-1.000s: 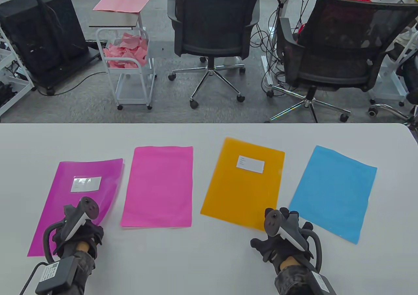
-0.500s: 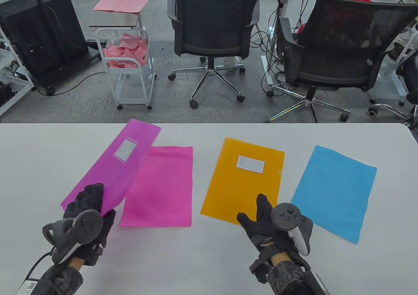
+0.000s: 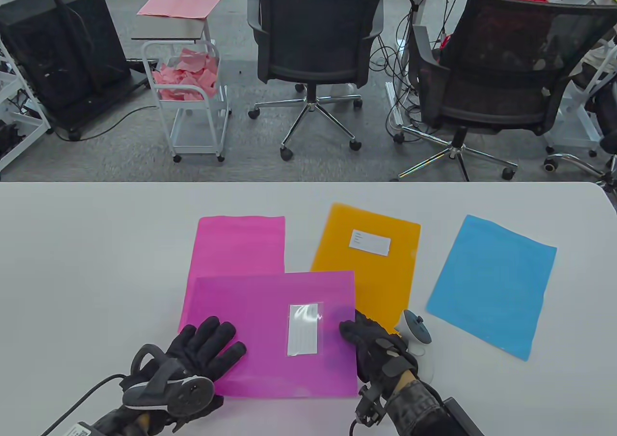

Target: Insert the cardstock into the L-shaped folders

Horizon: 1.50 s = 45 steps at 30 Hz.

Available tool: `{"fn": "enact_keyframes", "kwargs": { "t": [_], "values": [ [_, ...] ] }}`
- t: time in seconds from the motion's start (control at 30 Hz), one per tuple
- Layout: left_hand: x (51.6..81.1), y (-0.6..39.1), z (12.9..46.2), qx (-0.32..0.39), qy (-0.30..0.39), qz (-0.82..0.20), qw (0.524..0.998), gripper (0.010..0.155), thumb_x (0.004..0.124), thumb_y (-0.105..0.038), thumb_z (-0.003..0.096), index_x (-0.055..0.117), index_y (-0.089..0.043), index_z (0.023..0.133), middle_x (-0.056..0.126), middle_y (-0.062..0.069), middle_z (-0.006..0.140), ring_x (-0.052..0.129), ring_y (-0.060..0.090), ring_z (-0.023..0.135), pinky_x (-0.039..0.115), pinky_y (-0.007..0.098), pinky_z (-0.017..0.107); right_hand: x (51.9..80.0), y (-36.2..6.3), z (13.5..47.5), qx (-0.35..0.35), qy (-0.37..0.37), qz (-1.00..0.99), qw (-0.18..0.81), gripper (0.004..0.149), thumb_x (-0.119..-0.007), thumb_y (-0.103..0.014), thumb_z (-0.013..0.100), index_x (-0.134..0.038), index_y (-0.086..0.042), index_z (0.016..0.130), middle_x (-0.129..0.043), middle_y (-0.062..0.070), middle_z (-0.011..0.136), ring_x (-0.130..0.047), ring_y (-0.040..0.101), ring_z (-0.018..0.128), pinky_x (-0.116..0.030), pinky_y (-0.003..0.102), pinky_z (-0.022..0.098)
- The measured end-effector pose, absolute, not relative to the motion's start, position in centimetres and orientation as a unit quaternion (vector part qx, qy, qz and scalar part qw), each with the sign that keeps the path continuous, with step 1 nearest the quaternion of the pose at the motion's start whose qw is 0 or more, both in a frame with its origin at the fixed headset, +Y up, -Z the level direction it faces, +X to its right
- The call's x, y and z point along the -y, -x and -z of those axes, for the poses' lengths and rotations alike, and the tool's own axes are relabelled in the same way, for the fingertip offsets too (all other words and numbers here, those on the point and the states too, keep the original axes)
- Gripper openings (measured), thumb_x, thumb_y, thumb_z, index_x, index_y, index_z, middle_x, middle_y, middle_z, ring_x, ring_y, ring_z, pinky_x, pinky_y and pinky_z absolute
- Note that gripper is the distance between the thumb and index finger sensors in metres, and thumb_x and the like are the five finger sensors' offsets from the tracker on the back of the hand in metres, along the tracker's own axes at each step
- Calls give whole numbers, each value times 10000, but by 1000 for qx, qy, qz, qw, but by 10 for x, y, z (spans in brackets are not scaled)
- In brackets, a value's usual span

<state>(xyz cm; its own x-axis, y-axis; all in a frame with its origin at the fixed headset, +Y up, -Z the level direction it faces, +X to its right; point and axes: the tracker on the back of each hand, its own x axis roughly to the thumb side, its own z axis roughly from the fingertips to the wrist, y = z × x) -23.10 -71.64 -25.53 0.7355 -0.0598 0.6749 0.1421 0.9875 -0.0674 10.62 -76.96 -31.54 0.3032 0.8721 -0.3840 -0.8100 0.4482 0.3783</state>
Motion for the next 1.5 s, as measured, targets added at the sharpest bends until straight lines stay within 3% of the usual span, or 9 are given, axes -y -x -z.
{"fn": "enact_keyframes", "kwargs": {
  "t": [0.33,0.57,0.93,1.07,1.17,1.27,1.33,1.4,1.5],
  "values": [
    [732,193,238,366,65,108,922,1056,741,-820,259,428,-154,1018,637,218,1006,906,450,839,834,569,543,790,-79,300,-310,-1,-565,765,511,-679,-340,492,-514,-67,891,-901,205,671,-1027,271,295,-933,314,111],
    [743,201,250,388,179,4,904,896,717,-699,329,493,-155,1005,623,224,1004,825,482,851,831,568,559,808,-90,301,-342,46,-560,753,539,-670,-330,502,-479,22,863,-885,240,659,-1037,266,287,-941,311,93],
    [754,200,248,404,150,12,902,724,644,-570,426,493,-156,1000,708,201,967,864,445,805,861,546,528,808,-94,304,-349,55,-590,726,568,-668,-321,501,-443,63,854,-871,266,645,-1031,282,285,-938,326,90],
    [754,202,251,359,94,0,928,627,659,-459,439,544,-156,977,823,127,904,954,361,726,924,485,465,796,-108,312,-377,45,-689,618,706,-656,-453,515,-379,89,872,-818,325,667,-1012,315,300,-908,371,101],
    [752,207,256,340,100,-51,934,578,654,-434,447,601,-166,956,859,129,872,973,369,691,926,494,438,765,-140,325,-316,55,-811,489,731,-667,-512,491,-446,70,873,-821,339,664,-1000,343,309,-887,409,116],
    [749,212,260,333,101,-81,934,568,650,-427,448,615,-160,949,871,128,863,990,361,680,931,489,429,735,-198,340,-123,187,-924,310,702,-724,-476,434,-488,-8,901,-791,327,743,-952,403,419,-849,474,203],
    [749,213,261,333,101,-81,934,569,647,-428,448,614,-159,949,873,127,860,994,360,677,933,484,428,736,-229,347,-70,252,-936,235,748,-765,-436,403,-394,-88,950,-608,341,883,-810,473,638,-796,508,295],
    [749,214,263,339,111,-83,930,575,643,-431,449,605,-160,954,865,132,866,986,361,682,930,486,432,750,-261,352,-153,316,-916,193,836,-769,-446,424,-169,-263,977,-196,223,1042,-429,479,888,-617,564,529],
    [747,216,265,337,112,-94,930,576,642,-435,448,607,-161,954,871,129,863,995,357,678,932,482,431,768,-294,353,-225,361,-883,199,942,-781,-506,445,38,-409,901,216,-5,990,34,347,956,-284,599,727]
  ]
}}
